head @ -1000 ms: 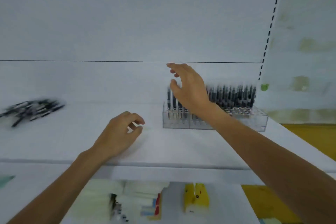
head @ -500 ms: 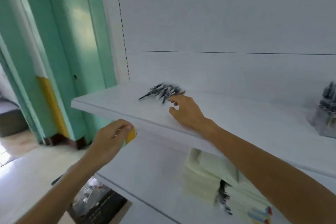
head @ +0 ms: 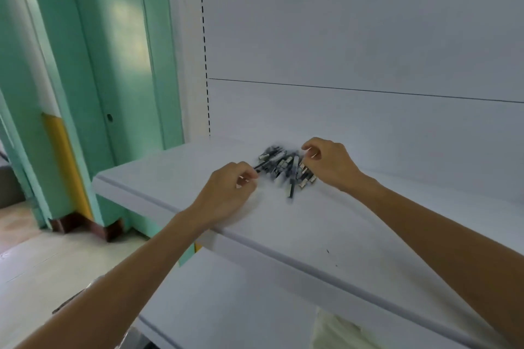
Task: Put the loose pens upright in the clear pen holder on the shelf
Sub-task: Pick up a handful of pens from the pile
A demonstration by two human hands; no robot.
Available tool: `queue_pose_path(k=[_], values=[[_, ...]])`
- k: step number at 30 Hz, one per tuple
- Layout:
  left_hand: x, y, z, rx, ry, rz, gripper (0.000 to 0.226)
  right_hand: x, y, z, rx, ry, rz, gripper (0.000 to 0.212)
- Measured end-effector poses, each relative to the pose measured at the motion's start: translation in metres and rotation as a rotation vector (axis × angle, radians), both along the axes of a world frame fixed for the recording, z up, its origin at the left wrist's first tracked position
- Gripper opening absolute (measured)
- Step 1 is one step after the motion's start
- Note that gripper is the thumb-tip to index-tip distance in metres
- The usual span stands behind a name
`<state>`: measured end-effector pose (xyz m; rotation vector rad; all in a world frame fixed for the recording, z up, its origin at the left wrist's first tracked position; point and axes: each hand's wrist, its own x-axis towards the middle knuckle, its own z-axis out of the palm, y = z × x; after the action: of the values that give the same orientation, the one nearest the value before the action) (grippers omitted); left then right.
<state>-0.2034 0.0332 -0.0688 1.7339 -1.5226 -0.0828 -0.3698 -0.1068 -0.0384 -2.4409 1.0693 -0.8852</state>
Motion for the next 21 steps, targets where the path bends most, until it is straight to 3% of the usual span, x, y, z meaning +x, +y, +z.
queue_pose_path(k=[8, 13, 19, 21], values=[[0.044, -0.092, 0.008, 0.017, 0.055, 0.019, 0.017, 0.020, -0.039, -0.013, -0.029, 0.099, -0.057, 0.020], [0.076, -0.143, 0.013, 0.273, 0.105, -0.060, 0.031, 0.049, -0.051, -0.004, -0.081, 0.095, -0.153, 0.023], [0.079, -0.172, 0.022, 0.476, -0.089, -0.208, 0.048, 0.085, -0.051, -0.002, -0.041, 0.265, -0.217, 0.026], [0.081, -0.174, 0.025, 0.494, -0.100, -0.281, 0.041, 0.088, -0.051, -0.001, -0.032, 0.302, -0.247, 0.025]])
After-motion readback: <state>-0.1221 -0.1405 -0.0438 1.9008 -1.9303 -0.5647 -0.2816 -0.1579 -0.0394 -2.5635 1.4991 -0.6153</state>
